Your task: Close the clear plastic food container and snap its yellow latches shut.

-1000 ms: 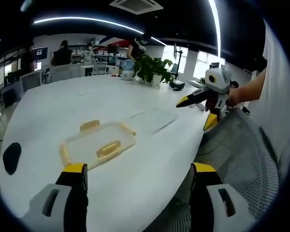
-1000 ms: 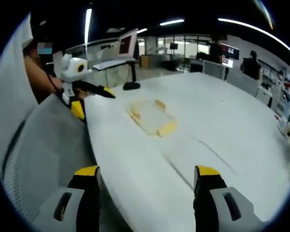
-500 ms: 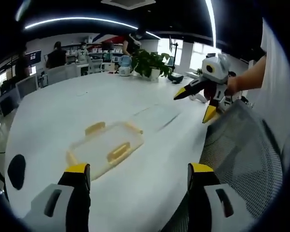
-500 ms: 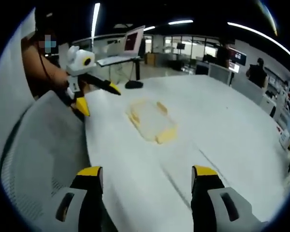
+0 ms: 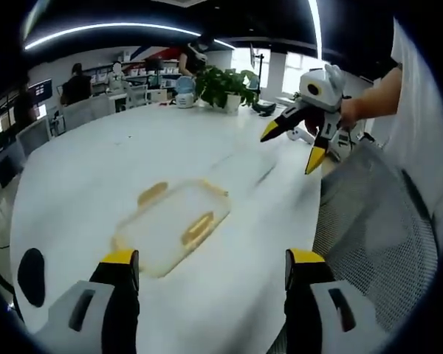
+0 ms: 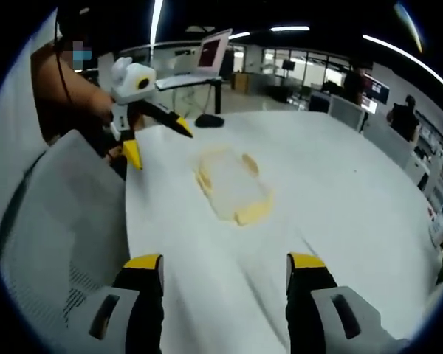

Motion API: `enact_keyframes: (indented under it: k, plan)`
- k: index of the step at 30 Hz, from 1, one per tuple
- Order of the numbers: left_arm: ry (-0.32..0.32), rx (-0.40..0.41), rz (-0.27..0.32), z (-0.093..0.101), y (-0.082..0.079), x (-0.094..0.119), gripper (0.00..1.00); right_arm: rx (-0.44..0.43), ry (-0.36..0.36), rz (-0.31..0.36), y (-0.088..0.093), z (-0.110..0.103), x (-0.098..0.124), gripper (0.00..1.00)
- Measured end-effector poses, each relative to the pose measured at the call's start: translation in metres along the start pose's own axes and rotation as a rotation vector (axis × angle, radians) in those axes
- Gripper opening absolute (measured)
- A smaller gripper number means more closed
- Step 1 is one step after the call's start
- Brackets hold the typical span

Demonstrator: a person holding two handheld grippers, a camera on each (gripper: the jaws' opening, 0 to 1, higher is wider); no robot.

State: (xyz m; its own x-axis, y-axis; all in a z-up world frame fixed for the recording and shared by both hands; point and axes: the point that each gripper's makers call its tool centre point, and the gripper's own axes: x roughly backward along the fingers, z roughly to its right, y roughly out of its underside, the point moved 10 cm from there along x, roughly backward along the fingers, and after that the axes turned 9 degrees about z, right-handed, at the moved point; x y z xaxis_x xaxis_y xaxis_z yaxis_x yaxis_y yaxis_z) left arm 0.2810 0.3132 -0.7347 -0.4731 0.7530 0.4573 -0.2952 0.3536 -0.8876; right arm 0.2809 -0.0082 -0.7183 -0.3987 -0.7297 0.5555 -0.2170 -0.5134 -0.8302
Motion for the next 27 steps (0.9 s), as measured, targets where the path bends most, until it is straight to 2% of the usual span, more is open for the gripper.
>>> enact_keyframes:
  k: [3, 7, 13, 15, 27]
  plan:
    - [0.011, 0.007, -0.011, -0.006, 0.001, -0.002, 0.82, 0.014, -0.013, -0.016, -0.004, 0.002, -0.006, 0.67]
    - [0.032, -0.022, -0.036, -0.01, 0.001, -0.005, 0.77, 0.028, -0.026, -0.024, -0.01, 0.005, -0.015, 0.67]
    - [0.034, -0.042, -0.045, -0.02, -0.001, -0.009, 0.78, 0.039, -0.043, -0.03, -0.017, 0.01, -0.026, 0.67]
    - [0.035, -0.047, -0.049, -0.024, -0.002, -0.01, 0.77, 0.076, -0.052, -0.052, -0.018, 0.011, -0.03, 0.66]
    - [0.047, -0.135, -0.105, -0.045, -0.005, -0.013, 0.75, 0.103, -0.084, -0.075, -0.024, 0.024, -0.047, 0.66]
